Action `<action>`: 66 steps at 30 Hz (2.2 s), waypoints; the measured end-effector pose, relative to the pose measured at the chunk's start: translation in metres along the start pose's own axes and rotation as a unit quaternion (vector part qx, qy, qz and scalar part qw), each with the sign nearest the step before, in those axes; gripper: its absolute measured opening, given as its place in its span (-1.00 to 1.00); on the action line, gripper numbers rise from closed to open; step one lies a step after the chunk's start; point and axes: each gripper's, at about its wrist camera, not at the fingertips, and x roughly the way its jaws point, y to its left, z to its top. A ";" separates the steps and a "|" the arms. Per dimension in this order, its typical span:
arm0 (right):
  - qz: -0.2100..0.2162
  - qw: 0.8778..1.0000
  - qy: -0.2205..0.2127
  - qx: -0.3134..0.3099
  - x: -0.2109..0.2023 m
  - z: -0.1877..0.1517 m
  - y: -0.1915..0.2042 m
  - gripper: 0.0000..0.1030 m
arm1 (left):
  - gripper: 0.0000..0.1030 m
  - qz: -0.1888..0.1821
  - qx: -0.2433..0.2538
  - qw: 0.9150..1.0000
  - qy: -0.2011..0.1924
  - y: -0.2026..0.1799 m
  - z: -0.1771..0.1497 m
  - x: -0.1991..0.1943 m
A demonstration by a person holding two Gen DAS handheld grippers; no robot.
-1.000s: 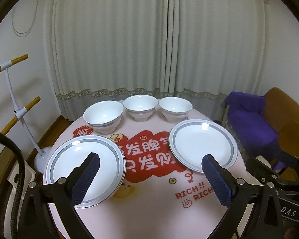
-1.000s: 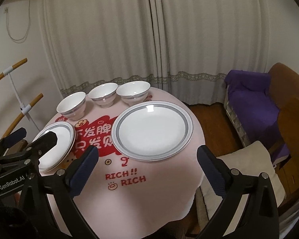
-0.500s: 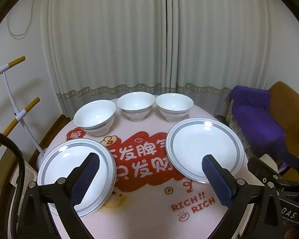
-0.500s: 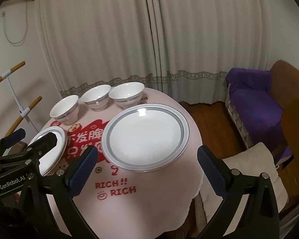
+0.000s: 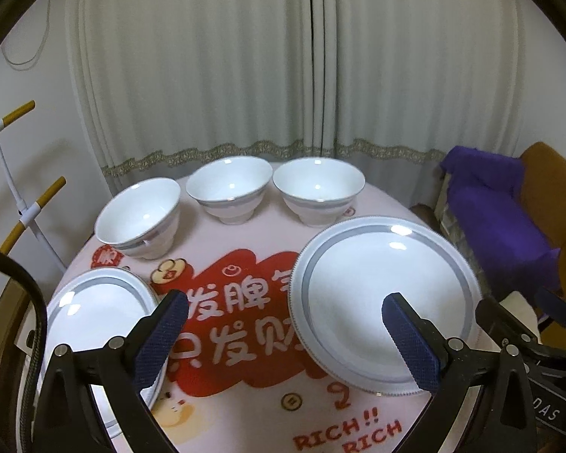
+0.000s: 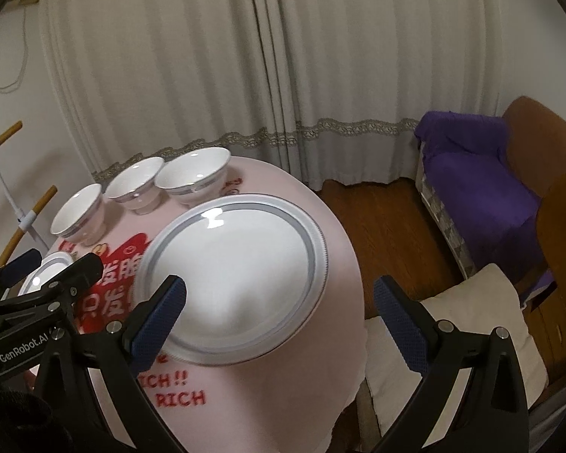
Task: Organize plates and bowls
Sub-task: 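Lower both tools onto the rim of the remaining grey-rimmed plate, then close both tools on the plate rim and lift it off the cloth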
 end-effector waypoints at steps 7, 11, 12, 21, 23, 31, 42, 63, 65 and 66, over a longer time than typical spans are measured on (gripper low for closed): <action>-0.033 0.999 0.011 -0.003 0.027 -0.002 -0.009 0.96 | 0.93 0.012 0.008 1.000 0.022 -0.013 0.000 0.040; -0.039 0.999 0.022 0.001 0.041 -0.004 -0.014 0.96 | 0.92 0.016 0.004 0.999 0.036 -0.015 -0.001 0.060; -0.041 0.999 0.024 0.002 0.045 -0.005 -0.014 0.96 | 0.92 0.016 0.001 0.999 0.038 -0.015 -0.001 0.063; -0.034 0.999 0.040 0.002 0.066 -0.009 -0.015 0.95 | 0.92 0.000 -0.013 0.998 0.066 -0.006 -0.006 0.100; -0.031 0.999 0.043 0.002 0.068 -0.010 -0.014 0.95 | 0.92 -0.003 -0.018 0.997 0.074 -0.004 -0.007 0.108; 0.010 0.998 0.054 0.011 0.078 -0.011 -0.012 0.71 | 0.87 -0.022 -0.027 0.995 0.098 0.001 -0.006 0.127; 0.032 0.997 0.062 0.031 0.075 -0.013 -0.023 0.29 | 0.80 -0.053 -0.007 0.993 0.106 -0.016 -0.001 0.131; 0.041 0.996 0.063 0.046 0.075 -0.010 -0.033 -0.11 | 0.05 -0.075 -0.020 0.990 0.117 -0.010 -0.001 0.137; 0.047 0.996 0.066 0.048 0.076 -0.012 -0.032 -0.41 | 0.02 -0.074 -0.022 0.990 0.116 -0.008 -0.001 0.137; 0.051 0.995 0.066 0.048 0.076 -0.012 -0.032 -0.48 | -0.01 -0.074 -0.024 0.990 0.116 -0.007 -0.001 0.137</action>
